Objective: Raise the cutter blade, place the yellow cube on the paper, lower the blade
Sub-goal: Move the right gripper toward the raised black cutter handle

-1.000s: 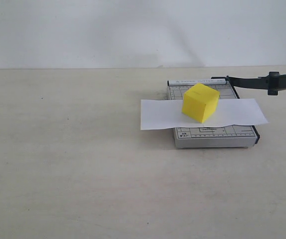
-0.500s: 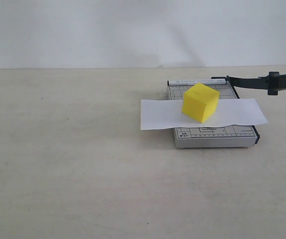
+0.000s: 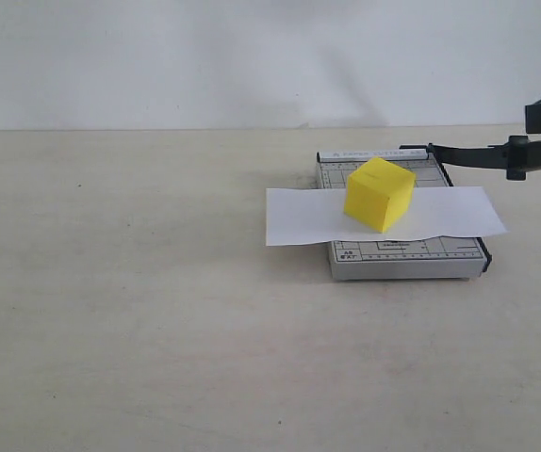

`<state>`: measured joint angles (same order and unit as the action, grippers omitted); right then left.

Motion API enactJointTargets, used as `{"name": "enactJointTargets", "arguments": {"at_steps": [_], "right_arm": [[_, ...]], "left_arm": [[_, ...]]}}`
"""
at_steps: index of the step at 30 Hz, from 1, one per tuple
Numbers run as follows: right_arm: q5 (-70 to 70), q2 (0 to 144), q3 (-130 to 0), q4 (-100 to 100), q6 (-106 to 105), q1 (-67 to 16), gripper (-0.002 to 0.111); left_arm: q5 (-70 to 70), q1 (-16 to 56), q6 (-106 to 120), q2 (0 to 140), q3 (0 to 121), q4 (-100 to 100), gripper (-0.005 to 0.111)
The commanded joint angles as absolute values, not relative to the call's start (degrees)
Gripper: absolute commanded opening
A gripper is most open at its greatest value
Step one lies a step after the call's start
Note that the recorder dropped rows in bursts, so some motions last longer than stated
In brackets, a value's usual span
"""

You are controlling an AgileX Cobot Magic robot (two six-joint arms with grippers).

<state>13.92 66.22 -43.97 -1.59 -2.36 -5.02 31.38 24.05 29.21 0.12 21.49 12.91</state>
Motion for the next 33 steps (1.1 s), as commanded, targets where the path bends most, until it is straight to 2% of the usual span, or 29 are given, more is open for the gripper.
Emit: {"name": "enactJointTargets", "arguments": {"at_steps": [1, 6, 19, 20, 22, 25, 33], "right_arm": [[16.1, 67.36, -45.42, -2.15, -1.96, -2.17, 0.062], [16.21, 67.36, -45.42, -0.96, -1.95, -2.37, 0.062], [16.38, 72.81, -45.42, 2.71, -5.22, -4.48, 0.061], [16.24, 72.81, -45.42, 2.71, -5.22, -4.48, 0.058], [16.0, 72.68, -45.42, 2.71, -6.26, -4.48, 0.04], [16.0, 72.68, -45.42, 2.71, -6.61, -4.48, 0.0], [18.37, 72.68, -44.58, 2.71, -7.03, -4.48, 0.0]], "left_arm": [[16.43, 23.97, 29.4, 0.0, 15.78, 15.0, 0.004], [1.84, 23.97, 33.65, 0.0, 8.8, 15.0, 0.004], [-1.72, 23.97, 36.75, 0.0, 5.16, 15.0, 0.004], [-1.72, 23.97, 36.75, 0.0, 5.16, 15.0, 0.004], [-1.72, 23.97, 36.75, 0.0, 5.16, 15.0, 0.004], [-1.72, 23.97, 36.75, 0.0, 5.16, 15.0, 0.004], [-1.72, 23.97, 36.75, 0.0, 5.16, 15.0, 0.004]]}}
